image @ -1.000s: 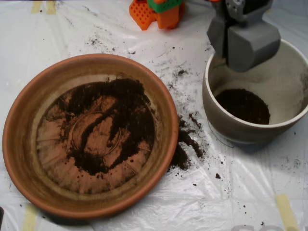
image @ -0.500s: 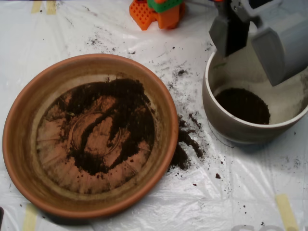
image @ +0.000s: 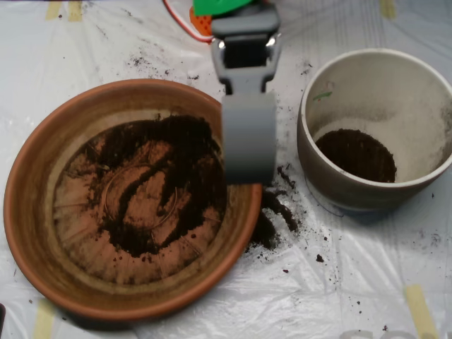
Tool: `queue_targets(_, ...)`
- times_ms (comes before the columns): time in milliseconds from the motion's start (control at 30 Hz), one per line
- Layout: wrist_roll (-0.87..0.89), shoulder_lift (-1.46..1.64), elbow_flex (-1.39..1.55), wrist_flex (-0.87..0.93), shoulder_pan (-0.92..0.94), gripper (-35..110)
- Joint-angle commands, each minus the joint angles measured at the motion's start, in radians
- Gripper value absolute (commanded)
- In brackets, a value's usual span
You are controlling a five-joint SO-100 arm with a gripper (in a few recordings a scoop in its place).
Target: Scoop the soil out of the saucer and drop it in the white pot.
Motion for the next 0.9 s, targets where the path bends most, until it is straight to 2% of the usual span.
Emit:
queue_targets(0,-0.060,0.078,0.091,-0.078,0.103,44)
queue_targets(333,-0.222,-0.100,0.287,-0.192,0.224,44)
queue_targets(633,-0.337,-0.442,0.126,-0.164,0.311,59)
queue_targets(867,-0.360,-0.583,-0.031,-0.054,0.288,59)
